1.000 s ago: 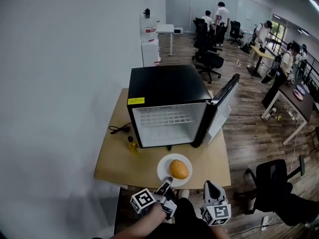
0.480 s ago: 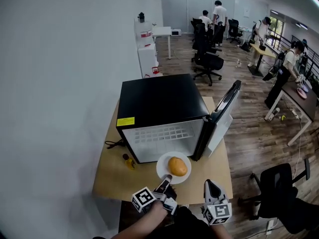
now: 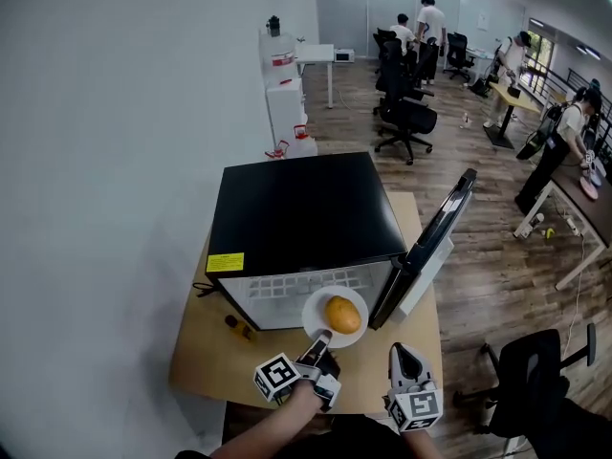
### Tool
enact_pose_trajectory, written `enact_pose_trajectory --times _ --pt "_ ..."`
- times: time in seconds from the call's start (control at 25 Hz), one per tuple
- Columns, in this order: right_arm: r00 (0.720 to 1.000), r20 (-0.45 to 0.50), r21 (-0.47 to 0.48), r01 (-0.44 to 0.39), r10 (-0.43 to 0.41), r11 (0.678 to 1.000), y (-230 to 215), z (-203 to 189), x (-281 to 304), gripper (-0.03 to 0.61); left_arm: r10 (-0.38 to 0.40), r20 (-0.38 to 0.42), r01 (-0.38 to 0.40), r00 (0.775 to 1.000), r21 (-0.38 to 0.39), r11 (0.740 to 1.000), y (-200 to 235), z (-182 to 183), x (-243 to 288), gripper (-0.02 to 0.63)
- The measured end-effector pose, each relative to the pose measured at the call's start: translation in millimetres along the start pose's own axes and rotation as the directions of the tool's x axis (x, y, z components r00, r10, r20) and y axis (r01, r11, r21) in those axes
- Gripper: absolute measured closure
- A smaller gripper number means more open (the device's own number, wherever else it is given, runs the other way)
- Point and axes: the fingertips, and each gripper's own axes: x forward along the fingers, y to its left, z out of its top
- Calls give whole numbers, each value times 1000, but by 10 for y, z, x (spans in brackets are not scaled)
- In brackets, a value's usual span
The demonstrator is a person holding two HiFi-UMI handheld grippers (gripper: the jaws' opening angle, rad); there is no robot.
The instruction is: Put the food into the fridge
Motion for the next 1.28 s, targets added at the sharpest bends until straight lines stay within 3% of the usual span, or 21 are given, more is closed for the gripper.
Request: enact_pose_trajectory --times 0.44,0.64,1.28 --pt "1000 10 30 -26 25 999 -189 202 479 518 14 6 -14 1000 8 1000 116 260 614 581" --pt "999 2 -30 -36 36 999 -230 220 612 518 18 1 -18 1000 16 1000 218 346 820 581" --pt "995 -17 -12 -94 93 996 -173 209 870 518 73 48 -72 996 -11 997 310 595 1233 581"
